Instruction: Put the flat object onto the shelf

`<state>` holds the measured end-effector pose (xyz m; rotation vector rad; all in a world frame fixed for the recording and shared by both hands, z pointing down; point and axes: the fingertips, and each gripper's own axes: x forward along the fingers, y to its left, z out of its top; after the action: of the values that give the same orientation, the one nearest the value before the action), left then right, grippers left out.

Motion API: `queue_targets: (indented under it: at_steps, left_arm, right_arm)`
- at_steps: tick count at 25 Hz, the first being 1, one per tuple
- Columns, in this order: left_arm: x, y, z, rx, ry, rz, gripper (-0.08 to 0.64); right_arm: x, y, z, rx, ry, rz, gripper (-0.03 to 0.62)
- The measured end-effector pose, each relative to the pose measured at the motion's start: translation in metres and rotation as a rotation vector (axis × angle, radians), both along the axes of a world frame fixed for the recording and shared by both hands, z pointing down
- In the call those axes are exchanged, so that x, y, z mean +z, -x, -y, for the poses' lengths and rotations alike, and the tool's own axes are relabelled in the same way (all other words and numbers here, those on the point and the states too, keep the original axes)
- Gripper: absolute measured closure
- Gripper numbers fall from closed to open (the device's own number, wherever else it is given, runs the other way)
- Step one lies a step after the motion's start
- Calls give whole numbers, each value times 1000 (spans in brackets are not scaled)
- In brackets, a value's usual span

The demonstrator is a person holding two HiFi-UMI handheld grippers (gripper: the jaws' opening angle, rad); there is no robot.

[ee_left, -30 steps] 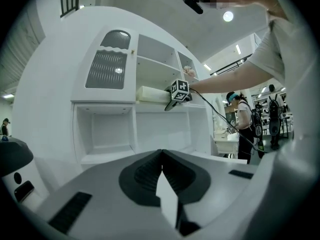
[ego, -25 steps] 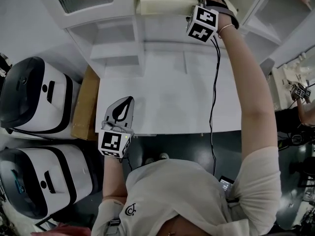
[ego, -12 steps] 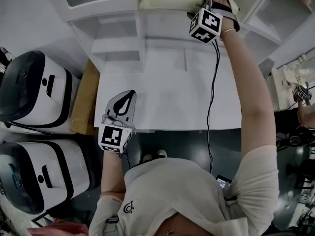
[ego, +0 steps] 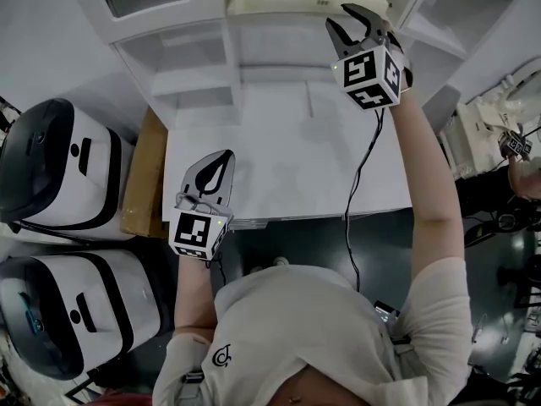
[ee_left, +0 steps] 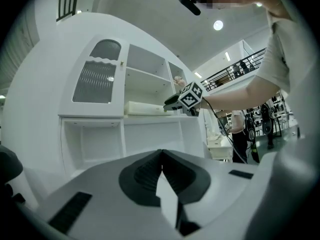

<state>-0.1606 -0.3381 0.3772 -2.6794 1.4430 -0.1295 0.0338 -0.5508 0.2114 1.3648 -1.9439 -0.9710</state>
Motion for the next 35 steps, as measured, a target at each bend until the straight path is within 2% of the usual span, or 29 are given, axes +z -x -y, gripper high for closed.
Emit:
queue_targets:
  at_steps: [4,10,16,21,26,35]
  left_arm:
    - [-6,-4,-5,24,-16,2,546]
    - [-10,-4,-19,50,-24,-6,546]
    - [-9,-4,-29,59,-21,-10,546]
    - [-7,-7,-37,76,-21,-9,546]
    - [-1,-8,-44,82,-5,-9,546]
    - [-1,-16,-47,82,-10,-14,546]
  right_arm:
    - [6,-8,-47,-23,-4,206,578]
    - [45,-16,-103,-19,37,398,583]
    - [92,-7,-165,-95,103,596,583]
    - [134,-3,-206,-108,169,746,583]
    - [173,0,-234,-81,242,835,583]
    - [183,-5,-252,-84,256,888,584]
